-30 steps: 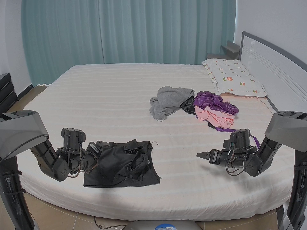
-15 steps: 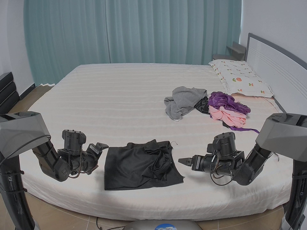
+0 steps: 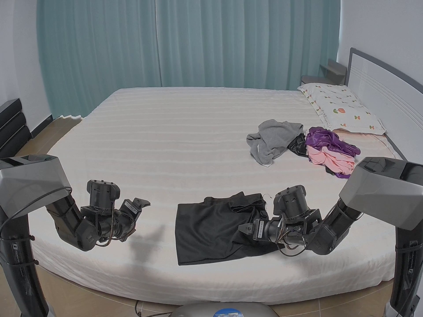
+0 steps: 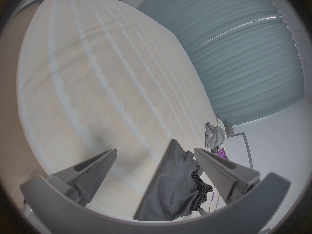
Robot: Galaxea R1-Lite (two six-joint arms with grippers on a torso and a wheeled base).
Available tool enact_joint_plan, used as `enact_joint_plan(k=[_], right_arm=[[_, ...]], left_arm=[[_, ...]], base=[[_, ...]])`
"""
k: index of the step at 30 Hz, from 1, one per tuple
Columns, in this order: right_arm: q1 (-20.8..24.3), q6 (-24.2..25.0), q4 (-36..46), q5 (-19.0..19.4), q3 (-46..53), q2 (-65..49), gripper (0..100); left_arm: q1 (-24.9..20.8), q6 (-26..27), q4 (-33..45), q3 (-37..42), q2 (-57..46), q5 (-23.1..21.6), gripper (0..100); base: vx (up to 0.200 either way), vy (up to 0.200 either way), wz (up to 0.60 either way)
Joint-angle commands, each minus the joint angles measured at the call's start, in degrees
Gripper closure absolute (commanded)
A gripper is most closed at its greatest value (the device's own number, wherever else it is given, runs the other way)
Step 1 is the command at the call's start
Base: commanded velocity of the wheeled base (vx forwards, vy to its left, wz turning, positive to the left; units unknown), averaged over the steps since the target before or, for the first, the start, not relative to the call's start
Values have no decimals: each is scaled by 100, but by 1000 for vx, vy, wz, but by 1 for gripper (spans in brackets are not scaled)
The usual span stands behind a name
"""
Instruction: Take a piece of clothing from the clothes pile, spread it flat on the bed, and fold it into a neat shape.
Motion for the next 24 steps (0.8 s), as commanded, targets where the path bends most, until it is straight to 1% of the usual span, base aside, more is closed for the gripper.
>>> enact_joint_plan(k=[1,7,10,11,12,13,15,18,20,22,23,24], right_arm=[[-125,-68,270,-350,-259,311,0],[-248,-138,332,-596,-303,302,0],[-415,-147,560,-719,-232,117,0],[-415,-147,560,-719,-232,117,0],[-511,-182,833,-728,-215,3,0],[-582,-200,938,-728,-215,-23,0],[-661,-217,973,-728,-206,-76,0],[-775,-384,1026,-719,-4,-269,0],[-854,-850,1008,-702,295,-322,0],[-986,-1210,956,-702,532,-331,0],[-1039,-1325,947,-684,611,-348,0],[-1048,-1333,947,-675,620,-348,0]], left_arm=[[-14,18,-14,-8,77,18,0],[-14,18,-5,1,77,18,0],[-14,18,-5,1,77,26,0],[-14,18,-5,1,77,26,0],[-14,18,-14,-8,86,26,0],[-14,18,-14,1,86,26,0],[-14,18,-14,1,86,26,0],[-5,18,-5,1,86,26,0],[-14,18,-5,1,86,26,0],[-14,27,-5,-8,94,26,0],[-14,27,-5,-8,94,26,0],[-14,27,-5,-8,94,26,0]], base=[[0,0,0],[0,0,0],[0,0,0],[0,0,0],[0,0,0],[0,0,0],[0,0,0],[0,0,0],[0,0,0],[0,0,0],[0,0,0],[0,0,0]])
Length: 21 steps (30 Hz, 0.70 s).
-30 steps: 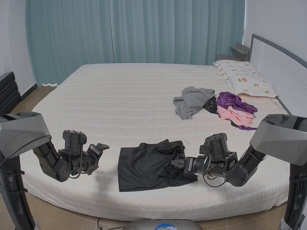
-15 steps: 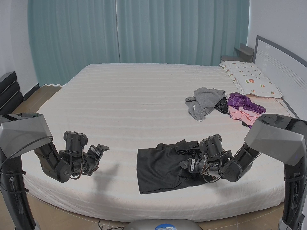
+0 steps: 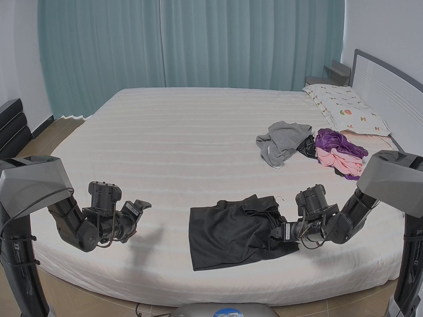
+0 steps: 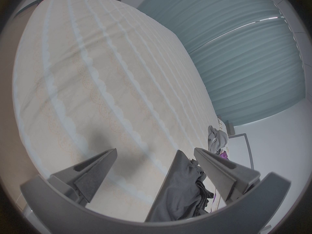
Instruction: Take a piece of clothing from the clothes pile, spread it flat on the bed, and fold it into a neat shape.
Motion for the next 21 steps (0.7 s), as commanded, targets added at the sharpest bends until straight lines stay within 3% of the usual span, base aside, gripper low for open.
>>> enact_joint_plan(k=[1,8,15,21], right_arm=[[-289,-399,-29,38,489,-185,0],[-658,-891,-38,117,682,-299,0],[-790,-847,-601,1137,691,-422,0],[-711,-768,-1207,1480,647,-334,0]], left_arm=[[-1,2,0,-7,20,1,0],[-27,11,0,-7,38,10,0],[-36,64,0,2,55,10,0],[-36,64,0,-7,55,18,0]], base=[[0,0,0],[0,0,0],[0,0,0],[0,0,0]])
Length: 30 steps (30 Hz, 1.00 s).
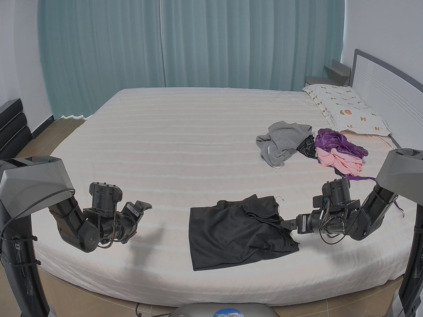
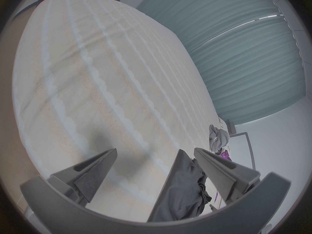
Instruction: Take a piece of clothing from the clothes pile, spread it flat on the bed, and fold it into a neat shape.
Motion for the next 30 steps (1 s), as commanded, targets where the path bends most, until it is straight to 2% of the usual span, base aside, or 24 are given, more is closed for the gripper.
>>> enact_joint_plan(k=[1,5,7,17,20,25,30], right_arm=[[148,210,-220,170,-141,34,0],[719,1362,-229,188,-572,122,0],[842,1652,-229,205,-730,245,0],[1281,1933,-220,214,-1495,702,0],[1440,2056,-185,241,-1636,842,0],[1440,2065,-79,267,-1750,886,0],[1440,2065,246,522,-1803,904,0]], left_arm=[[-3,3,-11,0,11,10,0],[-3,3,-11,0,11,10,0],[-3,3,-3,0,11,54,0],[-126,3,-64,-140,240,608,0],[-135,3,-90,-114,240,616,0],[-161,117,-90,-79,240,616,0],[-161,135,-90,-79,249,616,0]], base=[[0,0,0],[0,0,0],[0,0,0],[0,0,0],[67,0,0],[80,0,0],[0,0,0]])
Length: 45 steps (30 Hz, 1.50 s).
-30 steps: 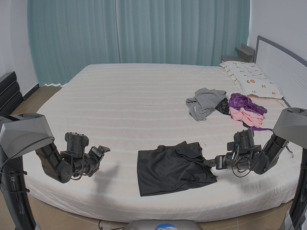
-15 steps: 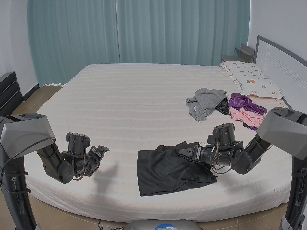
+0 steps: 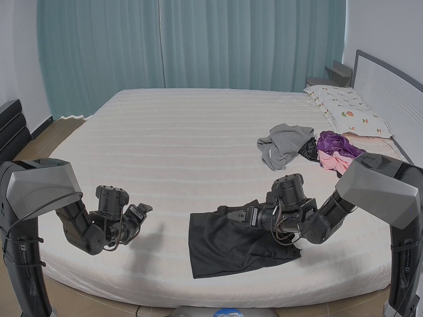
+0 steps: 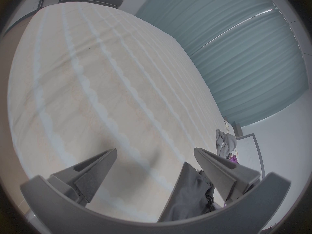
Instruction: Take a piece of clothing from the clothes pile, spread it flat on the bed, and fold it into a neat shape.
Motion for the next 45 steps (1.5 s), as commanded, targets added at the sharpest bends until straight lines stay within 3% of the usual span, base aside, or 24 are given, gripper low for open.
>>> enact_joint_plan(k=[1,8,15,21,32,37,45], right_arm=[[-9,-1,281,107,-136,130,0],[-124,-10,711,160,-364,324,0],[-264,-72,615,11,-505,447,0],[-791,-89,553,-596,-1032,570,0],[-1213,-81,553,-543,-1111,491,0],[-1240,-81,571,-51,-839,394,0],[-1240,-212,650,-33,-804,447,0]], left_arm=[[-2,-2,-3,2,24,4,0],[-2,-2,-3,2,33,4,0],[-2,-2,-3,-7,33,4,0],[-2,7,-3,-7,33,4,0],[-2,7,-3,2,33,4,0],[-2,7,-3,2,42,4,0],[-2,16,-3,2,51,4,0]], base=[[0,0,0],[0,0,0],[0,0,0],[0,0,0],[0,0,0],[0,0,0],[0,0,0]])
